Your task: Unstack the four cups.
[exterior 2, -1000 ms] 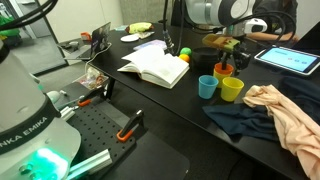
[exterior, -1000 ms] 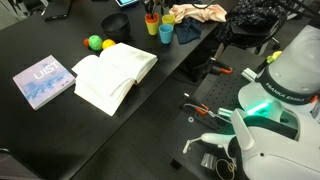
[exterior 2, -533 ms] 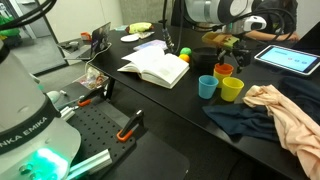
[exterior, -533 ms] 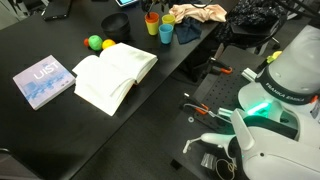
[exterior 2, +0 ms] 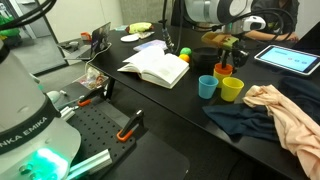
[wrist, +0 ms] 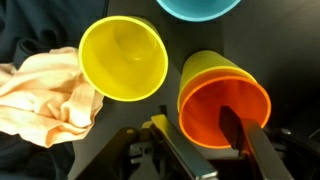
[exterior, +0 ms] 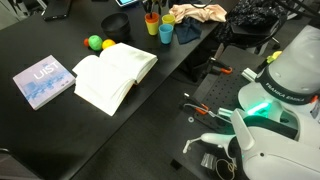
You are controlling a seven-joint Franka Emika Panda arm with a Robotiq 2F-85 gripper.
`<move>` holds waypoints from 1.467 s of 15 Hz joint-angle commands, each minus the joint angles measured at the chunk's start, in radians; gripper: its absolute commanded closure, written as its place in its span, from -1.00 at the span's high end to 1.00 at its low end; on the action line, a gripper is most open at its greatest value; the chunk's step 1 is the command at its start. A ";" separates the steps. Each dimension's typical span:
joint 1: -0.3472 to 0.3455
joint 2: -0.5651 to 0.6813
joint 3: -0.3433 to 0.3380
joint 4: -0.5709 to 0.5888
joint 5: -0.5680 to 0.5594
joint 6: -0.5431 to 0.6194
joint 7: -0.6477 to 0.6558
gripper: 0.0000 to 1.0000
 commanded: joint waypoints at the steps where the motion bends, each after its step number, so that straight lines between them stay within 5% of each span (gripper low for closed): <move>1: -0.003 -0.015 0.007 -0.006 0.003 0.002 -0.011 -0.43; 4: -0.004 -0.015 0.008 -0.007 0.005 0.001 -0.011 -0.92; 6: -0.004 -0.017 0.010 -0.008 0.006 -0.002 -0.012 -0.98; 22: -0.063 -0.099 0.051 -0.002 0.088 0.002 -0.031 -0.95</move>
